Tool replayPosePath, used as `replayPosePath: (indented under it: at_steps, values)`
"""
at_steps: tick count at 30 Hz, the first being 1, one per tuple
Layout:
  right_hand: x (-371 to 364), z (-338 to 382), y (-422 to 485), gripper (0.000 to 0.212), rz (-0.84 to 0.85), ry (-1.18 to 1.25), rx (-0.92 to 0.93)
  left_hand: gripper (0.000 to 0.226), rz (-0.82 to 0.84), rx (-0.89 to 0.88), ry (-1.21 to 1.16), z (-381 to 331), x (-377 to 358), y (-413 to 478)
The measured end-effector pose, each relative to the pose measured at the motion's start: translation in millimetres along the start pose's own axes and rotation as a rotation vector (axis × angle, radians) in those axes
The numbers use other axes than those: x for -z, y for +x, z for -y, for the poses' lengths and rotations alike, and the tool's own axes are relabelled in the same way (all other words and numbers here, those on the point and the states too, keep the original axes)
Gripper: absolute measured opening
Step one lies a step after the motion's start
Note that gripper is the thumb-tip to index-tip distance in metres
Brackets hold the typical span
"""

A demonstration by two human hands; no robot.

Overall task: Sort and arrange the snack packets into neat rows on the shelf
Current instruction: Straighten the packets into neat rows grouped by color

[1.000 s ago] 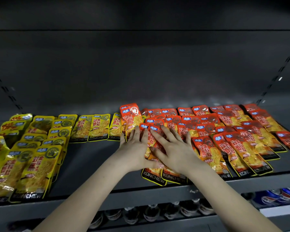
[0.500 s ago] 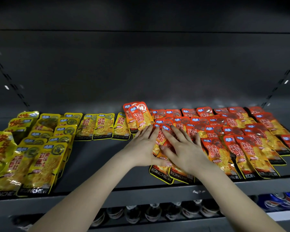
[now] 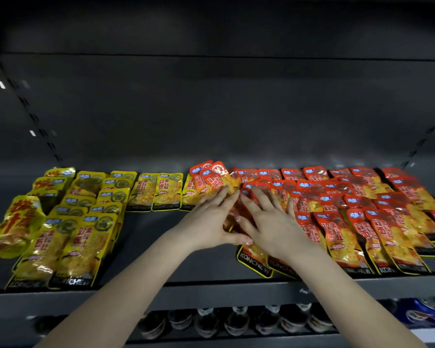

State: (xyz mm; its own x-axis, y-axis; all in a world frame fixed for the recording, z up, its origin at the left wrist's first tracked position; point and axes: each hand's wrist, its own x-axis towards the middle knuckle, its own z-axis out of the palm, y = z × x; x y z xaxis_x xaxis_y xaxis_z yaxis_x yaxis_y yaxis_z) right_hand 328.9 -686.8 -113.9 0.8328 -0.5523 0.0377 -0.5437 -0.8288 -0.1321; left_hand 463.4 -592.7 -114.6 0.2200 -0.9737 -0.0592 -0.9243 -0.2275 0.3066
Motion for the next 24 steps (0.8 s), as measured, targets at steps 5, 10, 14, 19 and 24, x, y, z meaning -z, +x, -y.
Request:
replayPosePath:
  at_steps: [5, 10, 14, 19, 24]
  values:
    - [-4.2, 37.3, 11.0, 0.060, 0.001, 0.013, 0.105, 0.108, -0.044, 0.064, 0.040, 28.7, 8.0, -28.3]
    - [-10.9, 71.4, 24.6, 0.060, 0.013, 0.012, 0.183, 0.107, -0.051, 0.161, 0.062, 55.7, 16.6, -55.4]
    - [-14.7, 95.3, 32.8, 0.059, 0.018, 0.013, 0.231, 0.106, -0.036, 0.209, 0.046, 72.5, 18.6, -73.0]
    - [-19.0, 116.3, 42.5, 0.060, 0.042, -0.005, 0.244, 0.110, 0.007, 0.291, 0.035, 83.6, 19.5, -82.5]
    - [-30.8, 123.0, 51.2, 0.060, 0.079, -0.027, 0.231, 0.107, 0.040, 0.341, 0.073, 92.5, 17.3, -83.7]
